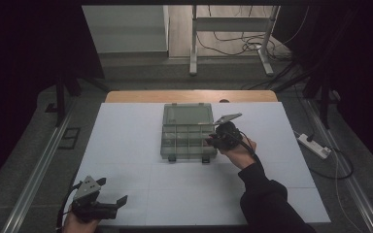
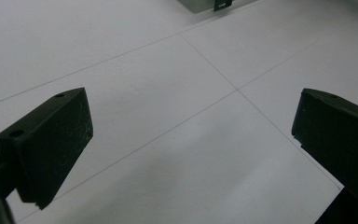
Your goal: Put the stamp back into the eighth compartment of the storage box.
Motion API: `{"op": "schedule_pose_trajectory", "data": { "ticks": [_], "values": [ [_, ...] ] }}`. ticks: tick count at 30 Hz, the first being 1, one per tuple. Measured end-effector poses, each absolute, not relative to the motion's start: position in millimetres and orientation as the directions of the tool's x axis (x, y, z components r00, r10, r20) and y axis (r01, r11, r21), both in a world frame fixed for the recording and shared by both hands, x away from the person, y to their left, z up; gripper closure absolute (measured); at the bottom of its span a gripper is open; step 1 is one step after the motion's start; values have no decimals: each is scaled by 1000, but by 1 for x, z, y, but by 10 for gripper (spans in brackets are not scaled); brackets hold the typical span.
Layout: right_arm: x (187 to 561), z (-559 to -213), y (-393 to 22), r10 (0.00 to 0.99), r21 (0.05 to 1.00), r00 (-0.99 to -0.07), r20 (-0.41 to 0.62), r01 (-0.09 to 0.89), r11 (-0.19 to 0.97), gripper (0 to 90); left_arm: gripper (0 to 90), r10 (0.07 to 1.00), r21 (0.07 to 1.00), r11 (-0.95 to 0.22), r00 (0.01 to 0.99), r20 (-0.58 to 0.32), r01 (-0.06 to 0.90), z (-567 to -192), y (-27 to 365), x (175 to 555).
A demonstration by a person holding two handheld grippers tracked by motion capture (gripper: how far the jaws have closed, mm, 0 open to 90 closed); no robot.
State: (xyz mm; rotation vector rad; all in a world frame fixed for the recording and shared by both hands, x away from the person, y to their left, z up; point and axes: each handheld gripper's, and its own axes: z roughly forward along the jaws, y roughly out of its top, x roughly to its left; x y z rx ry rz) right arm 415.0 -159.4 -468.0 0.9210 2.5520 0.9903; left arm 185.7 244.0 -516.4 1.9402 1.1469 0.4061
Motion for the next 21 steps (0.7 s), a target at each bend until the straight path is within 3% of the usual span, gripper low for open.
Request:
{"op": "schedule_pose_trajectory", "data": {
  "ticks": [21],
  "values": [
    [416,-485,-152,635,633,-772,-35,474,611,687,0,835,785,-248,536,-125,568,-516,244,185]
  ]
}}
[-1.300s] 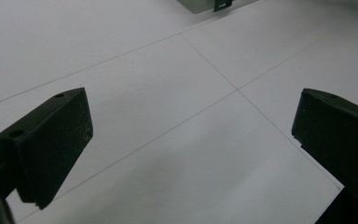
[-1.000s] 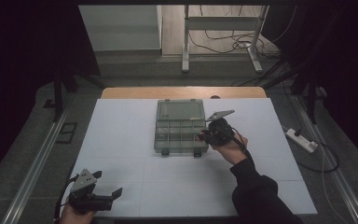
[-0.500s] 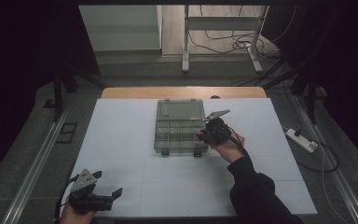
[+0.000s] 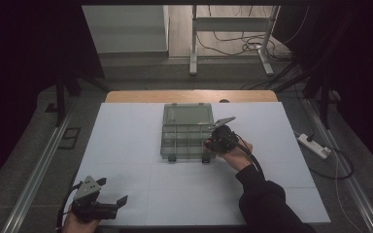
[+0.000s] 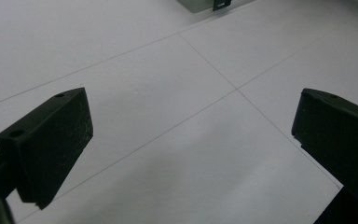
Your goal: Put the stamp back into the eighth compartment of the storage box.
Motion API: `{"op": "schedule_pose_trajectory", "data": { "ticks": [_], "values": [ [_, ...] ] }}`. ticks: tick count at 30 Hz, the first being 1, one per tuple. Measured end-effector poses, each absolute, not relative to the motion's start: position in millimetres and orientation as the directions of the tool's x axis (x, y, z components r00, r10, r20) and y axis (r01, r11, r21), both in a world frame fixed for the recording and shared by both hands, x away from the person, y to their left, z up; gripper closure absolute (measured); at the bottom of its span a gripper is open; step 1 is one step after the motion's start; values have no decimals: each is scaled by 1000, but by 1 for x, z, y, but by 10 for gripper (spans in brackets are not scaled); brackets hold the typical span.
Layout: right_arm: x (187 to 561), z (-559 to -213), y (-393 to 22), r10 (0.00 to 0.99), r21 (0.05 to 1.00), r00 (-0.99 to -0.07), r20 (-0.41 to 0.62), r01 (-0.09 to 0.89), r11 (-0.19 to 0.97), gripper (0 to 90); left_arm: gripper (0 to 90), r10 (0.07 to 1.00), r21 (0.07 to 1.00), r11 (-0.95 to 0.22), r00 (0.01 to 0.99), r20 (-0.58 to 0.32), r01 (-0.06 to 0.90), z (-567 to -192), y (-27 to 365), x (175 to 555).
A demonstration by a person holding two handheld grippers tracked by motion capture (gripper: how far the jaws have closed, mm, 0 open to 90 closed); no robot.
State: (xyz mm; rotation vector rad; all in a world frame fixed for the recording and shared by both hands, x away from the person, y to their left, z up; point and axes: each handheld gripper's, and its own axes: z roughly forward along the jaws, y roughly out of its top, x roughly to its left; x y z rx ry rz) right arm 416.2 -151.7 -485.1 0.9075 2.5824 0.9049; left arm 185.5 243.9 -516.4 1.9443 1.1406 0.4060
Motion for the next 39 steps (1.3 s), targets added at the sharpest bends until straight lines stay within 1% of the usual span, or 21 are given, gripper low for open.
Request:
{"op": "schedule_pose_trajectory", "data": {
  "ticks": [2,11,24,39],
  "values": [
    [416,-485,-152,637,634,-770,-36,475,610,666,0,834,785,-249,537,-125,568,-516,244,186],
    [413,-480,-153,640,647,-767,-38,470,601,631,0,833,786,-249,539,-124,566,-516,244,185],
    [405,-472,-159,644,667,-765,-9,475,574,550,0,833,788,-246,539,-126,564,-516,244,185],
    [395,-466,-169,651,680,-759,15,485,550,487,0,831,788,-247,541,-127,564,-516,244,185]
  ]
}}
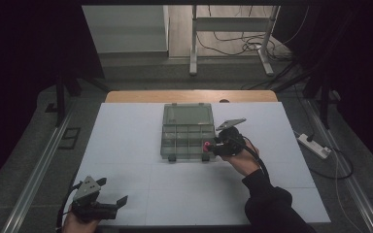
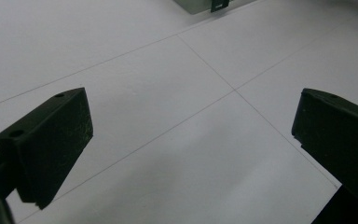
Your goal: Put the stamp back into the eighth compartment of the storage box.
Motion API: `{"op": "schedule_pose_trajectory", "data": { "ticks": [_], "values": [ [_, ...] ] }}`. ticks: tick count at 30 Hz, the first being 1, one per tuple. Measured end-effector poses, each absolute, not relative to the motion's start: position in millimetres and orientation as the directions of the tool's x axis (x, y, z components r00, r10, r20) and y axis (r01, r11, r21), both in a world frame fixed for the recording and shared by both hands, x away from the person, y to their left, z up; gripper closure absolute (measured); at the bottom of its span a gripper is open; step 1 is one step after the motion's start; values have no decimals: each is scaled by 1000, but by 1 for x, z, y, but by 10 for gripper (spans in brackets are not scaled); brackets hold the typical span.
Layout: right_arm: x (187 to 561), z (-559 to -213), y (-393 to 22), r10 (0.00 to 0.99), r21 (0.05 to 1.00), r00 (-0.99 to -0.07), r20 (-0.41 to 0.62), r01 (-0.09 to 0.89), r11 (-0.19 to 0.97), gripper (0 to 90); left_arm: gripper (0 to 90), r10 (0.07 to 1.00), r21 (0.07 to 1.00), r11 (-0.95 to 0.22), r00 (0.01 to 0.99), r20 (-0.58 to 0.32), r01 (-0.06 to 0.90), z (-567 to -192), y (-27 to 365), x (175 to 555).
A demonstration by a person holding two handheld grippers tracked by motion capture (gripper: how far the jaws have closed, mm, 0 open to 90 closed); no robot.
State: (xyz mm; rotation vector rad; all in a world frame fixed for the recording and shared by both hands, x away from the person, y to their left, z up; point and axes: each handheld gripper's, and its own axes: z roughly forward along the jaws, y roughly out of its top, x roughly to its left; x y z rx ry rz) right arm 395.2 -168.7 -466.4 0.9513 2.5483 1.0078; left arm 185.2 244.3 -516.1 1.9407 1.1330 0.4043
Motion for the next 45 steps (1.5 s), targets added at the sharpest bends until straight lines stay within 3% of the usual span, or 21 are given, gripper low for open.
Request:
{"op": "schedule_pose_trajectory", "data": {
  "ticks": [45],
  "values": [
    [349,-458,-194,641,672,-766,44,497,549,175,0,830,791,-241,542,-132,562,-516,245,185]
  ]
}}
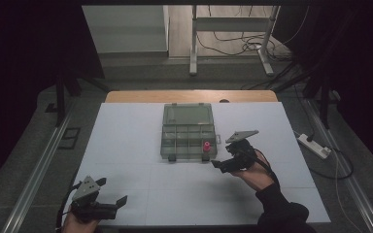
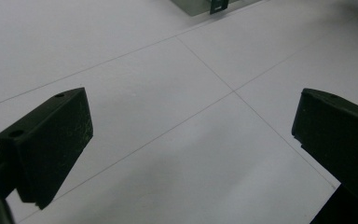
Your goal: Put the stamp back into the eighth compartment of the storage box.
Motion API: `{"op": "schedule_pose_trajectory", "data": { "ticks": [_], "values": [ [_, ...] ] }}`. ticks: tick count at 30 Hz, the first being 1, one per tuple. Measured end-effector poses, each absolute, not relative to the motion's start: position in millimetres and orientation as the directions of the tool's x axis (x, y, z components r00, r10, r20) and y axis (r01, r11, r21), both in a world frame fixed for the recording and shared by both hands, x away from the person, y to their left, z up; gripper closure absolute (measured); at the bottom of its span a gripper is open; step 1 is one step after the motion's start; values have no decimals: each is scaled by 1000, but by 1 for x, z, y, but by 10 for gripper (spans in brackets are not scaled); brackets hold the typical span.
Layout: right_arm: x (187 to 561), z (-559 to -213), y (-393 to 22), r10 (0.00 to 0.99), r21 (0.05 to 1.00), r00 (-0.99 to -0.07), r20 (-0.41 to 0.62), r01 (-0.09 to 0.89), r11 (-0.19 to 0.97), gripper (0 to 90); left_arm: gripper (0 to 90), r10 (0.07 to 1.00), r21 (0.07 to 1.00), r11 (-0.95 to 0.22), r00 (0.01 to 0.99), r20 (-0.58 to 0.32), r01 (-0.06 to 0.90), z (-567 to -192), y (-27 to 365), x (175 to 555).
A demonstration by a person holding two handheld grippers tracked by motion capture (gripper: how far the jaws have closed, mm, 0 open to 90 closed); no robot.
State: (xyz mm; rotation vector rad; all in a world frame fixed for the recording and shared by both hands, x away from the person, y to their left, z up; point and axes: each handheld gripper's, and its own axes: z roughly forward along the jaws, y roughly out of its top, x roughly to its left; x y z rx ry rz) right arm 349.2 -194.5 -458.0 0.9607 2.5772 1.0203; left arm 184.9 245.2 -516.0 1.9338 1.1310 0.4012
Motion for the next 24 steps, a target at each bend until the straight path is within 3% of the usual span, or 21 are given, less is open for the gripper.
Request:
{"op": "schedule_pose_trajectory", "data": {
  "ticks": [24],
  "values": [
    [317,-455,-224,652,683,-756,51,503,529,41,0,830,793,-236,541,-136,562,-516,245,185]
  ]
}}
